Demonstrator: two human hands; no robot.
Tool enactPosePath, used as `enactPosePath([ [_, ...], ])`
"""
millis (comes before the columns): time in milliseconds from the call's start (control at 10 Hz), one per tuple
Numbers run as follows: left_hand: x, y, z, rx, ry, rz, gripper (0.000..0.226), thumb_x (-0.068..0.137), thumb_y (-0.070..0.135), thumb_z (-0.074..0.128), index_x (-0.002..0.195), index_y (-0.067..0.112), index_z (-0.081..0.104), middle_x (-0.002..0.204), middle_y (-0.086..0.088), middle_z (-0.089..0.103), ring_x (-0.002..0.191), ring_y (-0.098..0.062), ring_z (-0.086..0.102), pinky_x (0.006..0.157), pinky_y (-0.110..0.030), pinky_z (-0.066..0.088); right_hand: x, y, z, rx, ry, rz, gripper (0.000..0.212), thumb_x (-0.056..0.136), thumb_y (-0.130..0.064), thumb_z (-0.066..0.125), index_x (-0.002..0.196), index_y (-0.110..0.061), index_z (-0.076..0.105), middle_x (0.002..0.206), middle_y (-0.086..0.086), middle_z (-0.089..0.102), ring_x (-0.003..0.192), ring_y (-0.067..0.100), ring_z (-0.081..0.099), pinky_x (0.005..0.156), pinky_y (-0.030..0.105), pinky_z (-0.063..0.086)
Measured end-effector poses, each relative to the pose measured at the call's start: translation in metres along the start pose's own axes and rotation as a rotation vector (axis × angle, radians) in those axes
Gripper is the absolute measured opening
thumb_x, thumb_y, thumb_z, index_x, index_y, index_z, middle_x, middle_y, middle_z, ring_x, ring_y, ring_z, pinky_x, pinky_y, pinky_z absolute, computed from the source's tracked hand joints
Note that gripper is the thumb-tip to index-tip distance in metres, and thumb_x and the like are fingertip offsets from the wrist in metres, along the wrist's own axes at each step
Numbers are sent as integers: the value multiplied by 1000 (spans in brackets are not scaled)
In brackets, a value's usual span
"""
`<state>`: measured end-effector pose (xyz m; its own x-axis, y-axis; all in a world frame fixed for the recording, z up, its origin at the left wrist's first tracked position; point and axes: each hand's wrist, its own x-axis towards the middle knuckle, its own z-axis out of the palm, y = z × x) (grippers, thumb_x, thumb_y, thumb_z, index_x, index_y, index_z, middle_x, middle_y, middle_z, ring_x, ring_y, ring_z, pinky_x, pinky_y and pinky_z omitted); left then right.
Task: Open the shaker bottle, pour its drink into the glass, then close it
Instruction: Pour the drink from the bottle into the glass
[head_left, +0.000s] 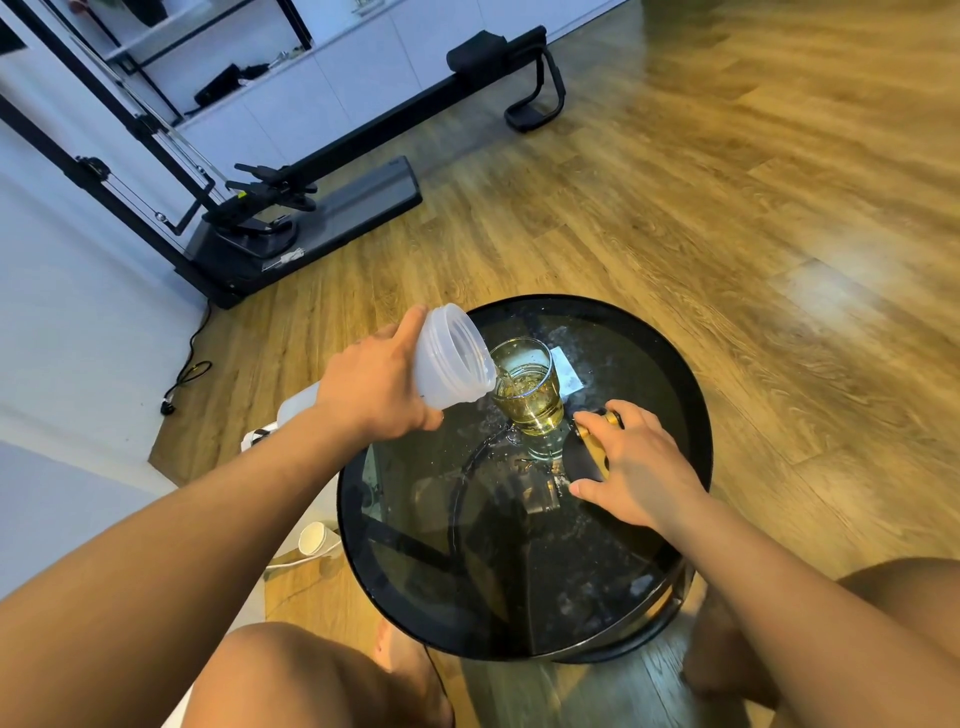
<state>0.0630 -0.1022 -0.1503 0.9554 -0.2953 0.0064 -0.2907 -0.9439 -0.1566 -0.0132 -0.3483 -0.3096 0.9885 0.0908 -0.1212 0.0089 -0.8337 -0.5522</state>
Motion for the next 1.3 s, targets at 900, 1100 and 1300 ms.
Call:
enactPosePath([
  [900,1,2,-4,15,4,4,110,57,47,89,142,31,21,113,-3,61,85,-27,59,66,-38,45,0,-1,-1,14,2,4,87,75,-58,70,148,-36,27,155,4,23,143,27,16,114,44,27],
  [1100,1,2,-4,12,-1,1,110,57,47,89,142,31,21,113,-2,60,86,-26,58,66,-38,44,-1,-1,-2,12,1,3,87,76,-58,69,148,-36,26,156,5,23,144,27,16,114,44,27],
  [1300,3,3,-5,18,-6,-9,110,56,47,89,142,31,22,113,-2,60,85,-27,57,67,-38,44,0,-1,-2,17,1,6,87,76,-58,69,148,-36,27,156,4,22,144,27,16,114,44,27],
])
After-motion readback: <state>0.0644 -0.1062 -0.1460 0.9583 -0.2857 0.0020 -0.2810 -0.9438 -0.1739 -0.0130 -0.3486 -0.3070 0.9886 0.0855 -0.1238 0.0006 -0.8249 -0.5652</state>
